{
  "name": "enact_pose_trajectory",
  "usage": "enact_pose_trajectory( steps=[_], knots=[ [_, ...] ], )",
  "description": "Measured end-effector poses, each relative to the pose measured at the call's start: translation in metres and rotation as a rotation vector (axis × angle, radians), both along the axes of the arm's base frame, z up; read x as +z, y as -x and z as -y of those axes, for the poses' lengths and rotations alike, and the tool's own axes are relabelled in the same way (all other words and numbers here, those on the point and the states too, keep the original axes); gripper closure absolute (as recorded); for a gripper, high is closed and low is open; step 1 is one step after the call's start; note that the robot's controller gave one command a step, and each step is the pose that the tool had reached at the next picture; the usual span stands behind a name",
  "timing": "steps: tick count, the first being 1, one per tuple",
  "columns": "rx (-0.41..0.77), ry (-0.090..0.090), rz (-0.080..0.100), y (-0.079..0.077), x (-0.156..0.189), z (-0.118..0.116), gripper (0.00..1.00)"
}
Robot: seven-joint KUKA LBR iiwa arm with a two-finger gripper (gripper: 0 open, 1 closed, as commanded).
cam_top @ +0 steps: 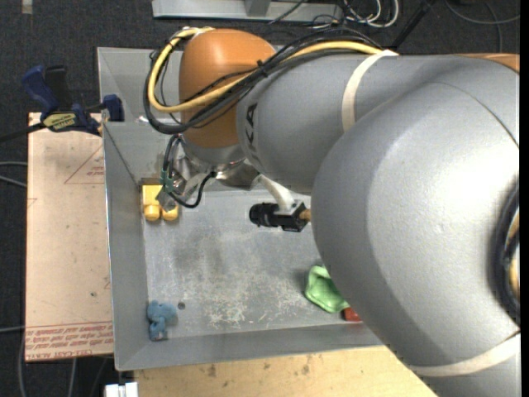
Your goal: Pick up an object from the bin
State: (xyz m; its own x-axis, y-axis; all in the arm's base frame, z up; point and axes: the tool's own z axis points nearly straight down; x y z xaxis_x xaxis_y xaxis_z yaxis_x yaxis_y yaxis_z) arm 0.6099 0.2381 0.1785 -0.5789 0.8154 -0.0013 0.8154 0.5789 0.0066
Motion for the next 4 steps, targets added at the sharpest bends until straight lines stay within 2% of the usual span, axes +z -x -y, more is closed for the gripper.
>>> enact_pose_trajectory(
  steps=[1, 2, 3, 4],
  knots=[
    [-0.118, 0.004, -0.011, 0.004, -0.047, -0.007, 1.00],
    [-0.104, -0.002, 0.004, -0.021, 0.066, -0.007, 1.00],
    [0.346, 0.004, -0.009, 0.021, 0.015, -0.016, 1.00],
    [0.343, 0.005, -0.010, 0.037, -0.016, -0.013, 1.00]
  ],
)
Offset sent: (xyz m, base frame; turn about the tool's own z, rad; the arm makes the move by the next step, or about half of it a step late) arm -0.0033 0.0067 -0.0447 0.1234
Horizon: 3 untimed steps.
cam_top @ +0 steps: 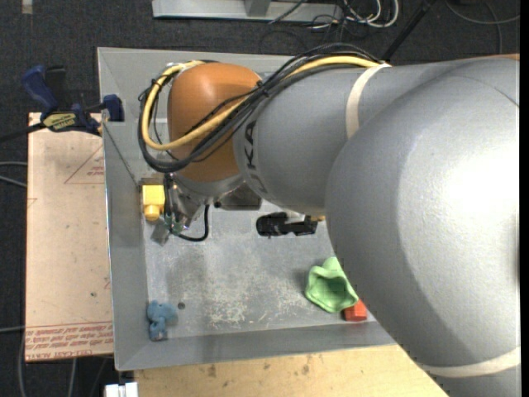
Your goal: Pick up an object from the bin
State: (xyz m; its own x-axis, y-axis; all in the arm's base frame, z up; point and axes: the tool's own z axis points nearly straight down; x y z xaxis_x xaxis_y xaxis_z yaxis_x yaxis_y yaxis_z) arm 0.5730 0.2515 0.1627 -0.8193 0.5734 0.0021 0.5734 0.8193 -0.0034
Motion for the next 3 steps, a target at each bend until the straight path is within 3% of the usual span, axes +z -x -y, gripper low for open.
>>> enact_pose_trajectory(
  steps=[1, 2, 3],
  knots=[
    [0.316, -0.003, 0.015, -0.061, 0.157, 0.019, 1.00],
    [0.318, -0.002, 0.007, -0.060, 0.153, 0.019, 0.00],
    [0.215, -0.001, -0.004, -0.061, 0.048, 0.006, 0.00]
  ],
)
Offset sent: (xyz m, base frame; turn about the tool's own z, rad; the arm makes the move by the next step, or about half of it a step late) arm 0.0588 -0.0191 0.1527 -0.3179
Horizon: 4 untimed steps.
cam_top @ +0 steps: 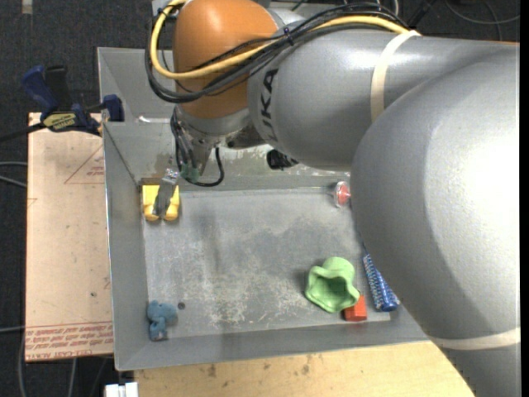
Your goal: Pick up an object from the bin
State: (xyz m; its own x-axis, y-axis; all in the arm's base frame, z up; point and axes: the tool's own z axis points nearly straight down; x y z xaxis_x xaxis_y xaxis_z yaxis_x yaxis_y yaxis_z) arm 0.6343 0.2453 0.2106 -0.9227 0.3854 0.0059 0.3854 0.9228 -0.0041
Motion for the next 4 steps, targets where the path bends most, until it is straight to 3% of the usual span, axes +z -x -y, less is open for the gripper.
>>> enact_pose_trajectory(
  steps=[1, 2, 3, 4],
  knots=[
    [-0.031, 0.001, 0.000, -0.021, -0.120, 0.026, 0.00],
    [-0.031, -0.002, 0.008, -0.023, -0.114, 0.025, 1.00],
    [0.352, -0.005, 0.018, 0.007, 0.089, 0.018, 1.00],
    [0.344, -0.003, -0.001, 0.031, -0.026, 0.025, 1.00]
  ],
)
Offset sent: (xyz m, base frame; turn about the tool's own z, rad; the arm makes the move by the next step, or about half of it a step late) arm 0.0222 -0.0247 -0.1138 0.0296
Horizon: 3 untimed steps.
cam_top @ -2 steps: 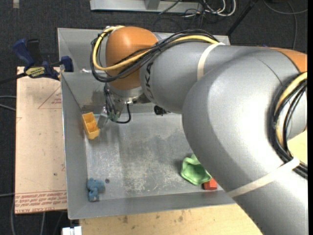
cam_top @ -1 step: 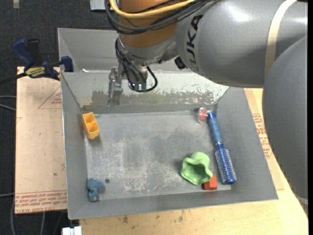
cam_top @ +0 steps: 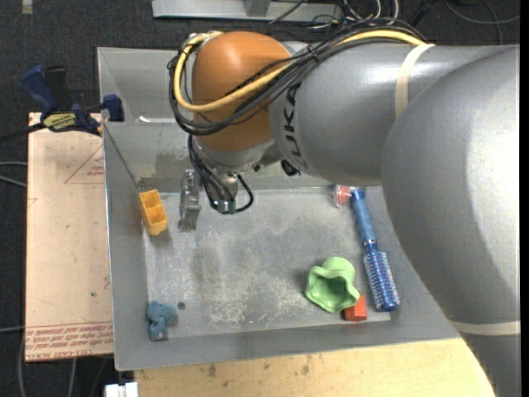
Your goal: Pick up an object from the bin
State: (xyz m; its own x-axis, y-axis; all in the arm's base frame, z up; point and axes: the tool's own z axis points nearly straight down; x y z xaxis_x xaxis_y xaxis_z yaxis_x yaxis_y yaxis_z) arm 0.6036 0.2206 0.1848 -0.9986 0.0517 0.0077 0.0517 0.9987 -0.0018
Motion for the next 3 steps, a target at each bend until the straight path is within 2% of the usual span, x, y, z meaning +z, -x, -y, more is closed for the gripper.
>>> enact_pose_trajectory(
  steps=[1, 2, 3],
  knots=[
    [-0.001, -0.003, 0.009, -0.002, 0.005, -0.001, 0.00],
    [-0.181, -0.001, 0.006, -0.035, -0.093, -0.017, 0.00],
    [-0.181, -0.003, 0.010, -0.036, -0.089, -0.017, 1.00]
  ],
)
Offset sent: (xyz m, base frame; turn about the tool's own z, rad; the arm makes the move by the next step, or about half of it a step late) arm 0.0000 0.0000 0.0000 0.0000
